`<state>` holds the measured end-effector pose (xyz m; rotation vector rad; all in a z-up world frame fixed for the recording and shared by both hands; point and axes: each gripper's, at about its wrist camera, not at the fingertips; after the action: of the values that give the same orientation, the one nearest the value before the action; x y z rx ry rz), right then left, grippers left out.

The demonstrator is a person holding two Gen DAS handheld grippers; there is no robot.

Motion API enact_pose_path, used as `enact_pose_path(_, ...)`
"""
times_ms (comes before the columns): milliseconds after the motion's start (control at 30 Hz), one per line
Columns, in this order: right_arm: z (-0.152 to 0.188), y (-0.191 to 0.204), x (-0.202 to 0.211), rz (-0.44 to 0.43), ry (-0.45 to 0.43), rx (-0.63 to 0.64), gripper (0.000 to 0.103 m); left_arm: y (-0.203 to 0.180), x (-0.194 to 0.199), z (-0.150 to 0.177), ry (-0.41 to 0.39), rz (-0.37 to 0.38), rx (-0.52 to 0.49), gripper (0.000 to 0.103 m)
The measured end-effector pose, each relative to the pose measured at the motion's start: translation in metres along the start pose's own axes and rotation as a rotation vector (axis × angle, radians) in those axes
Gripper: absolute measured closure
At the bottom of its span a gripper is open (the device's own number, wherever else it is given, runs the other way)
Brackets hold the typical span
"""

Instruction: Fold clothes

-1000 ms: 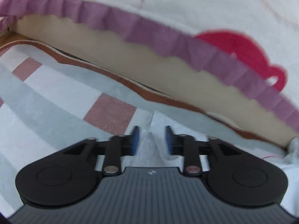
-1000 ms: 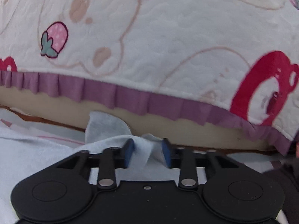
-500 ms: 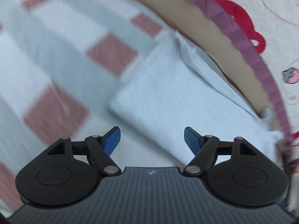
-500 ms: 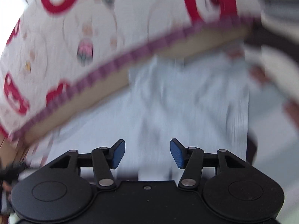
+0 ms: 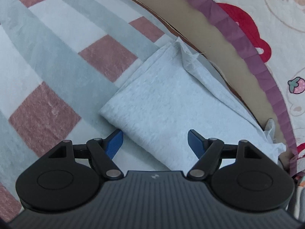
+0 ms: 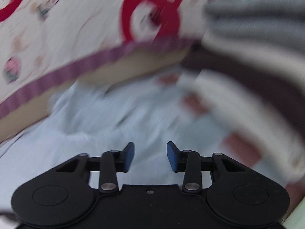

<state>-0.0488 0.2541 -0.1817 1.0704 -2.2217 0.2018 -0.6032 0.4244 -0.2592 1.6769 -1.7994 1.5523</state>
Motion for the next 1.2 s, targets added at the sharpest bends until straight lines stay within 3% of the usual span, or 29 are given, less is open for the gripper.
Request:
enact_pose_path(133,-0.017,-0.016,0.014,0.002,-0.015,-0.015,0.061,0.002,0.0,-0.001,0.011,0.023,0.019,0.029)
enact_pose_path(233,-0.002,-0.029,0.035,-0.058,0.037,-0.114,0.041,0.006,-0.002,0.0,0.042,0.082,0.066,0.029)
enact_pose_path(300,0.017,-0.039,0.039,-0.126,0.106,-0.197,0.037,0.01,-0.006,0.002,0.079,0.162,0.133,0.031)
enact_pose_path(367,0.034,-0.042,0.034,-0.186,0.18,-0.281,0.037,0.015,-0.014,0.007,0.117,0.246,0.212,0.04)
enact_pose_path(400,0.042,-0.042,0.031,-0.211,0.209,-0.319,0.037,0.015,-0.017,0.009,0.116,0.246,0.224,0.052)
enact_pose_path(433,0.05,-0.042,0.029,-0.235,0.235,-0.355,0.037,0.013,-0.019,0.01,0.096,0.218,0.206,0.073)
enact_pose_path(500,0.056,-0.038,0.021,-0.265,0.237,-0.385,0.036,0.005,-0.02,0.01,0.04,0.144,0.136,0.089)
enact_pose_path(633,0.048,-0.017,0.004,-0.252,0.175,-0.294,0.032,-0.008,-0.015,0.01,-0.085,0.042,0.017,0.088)
enact_pose_path(700,0.043,-0.008,-0.007,-0.245,0.147,-0.271,0.031,-0.007,-0.016,0.011,-0.064,0.038,0.034,0.088)
enact_pose_path(733,0.04,-0.004,-0.013,-0.243,0.135,-0.258,0.045,-0.002,-0.016,0.011,-0.049,0.059,0.074,0.086)
enact_pose_path(767,0.034,-0.001,-0.017,-0.266,0.141,-0.234,0.081,0.003,-0.017,0.011,-0.028,0.085,0.113,0.085)
enact_pose_path(800,0.029,0.001,-0.02,-0.289,0.143,-0.212,0.085,0.007,-0.018,0.01,-0.002,0.116,0.15,0.081)
enact_pose_path(833,0.023,0.0,-0.01,-0.312,0.083,-0.207,0.088,0.011,-0.019,0.009,0.025,0.152,0.183,0.07)
enact_pose_path(900,0.012,-0.004,0.01,-0.326,-0.004,-0.196,0.09,0.011,-0.021,0.007,0.026,0.199,0.19,0.056)
enact_pose_path(933,0.007,-0.006,0.02,-0.319,-0.032,-0.187,0.09,0.009,-0.021,0.006,0.006,0.193,0.166,0.056)
enact_pose_path(1067,0.01,0.004,0.014,-0.247,0.018,-0.022,0.088,-0.003,-0.025,-0.003,-0.112,0.105,0.079,0.056)
enact_pose_path(1100,0.014,0.004,0.009,-0.251,0.045,-0.041,0.087,-0.006,-0.026,-0.004,-0.146,0.078,0.053,0.057)
enact_pose_path(1200,0.029,-0.018,0.008,-0.345,0.033,-0.28,0.071,-0.015,-0.025,0.0,-0.243,-0.046,-0.055,0.068)
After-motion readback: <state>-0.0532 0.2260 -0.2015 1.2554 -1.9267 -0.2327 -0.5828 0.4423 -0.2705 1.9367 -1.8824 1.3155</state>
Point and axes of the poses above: each gripper's, at about its wrist camera, not at the fingertips, and x roughly against the way its jaws point, y to its left, z to its underside
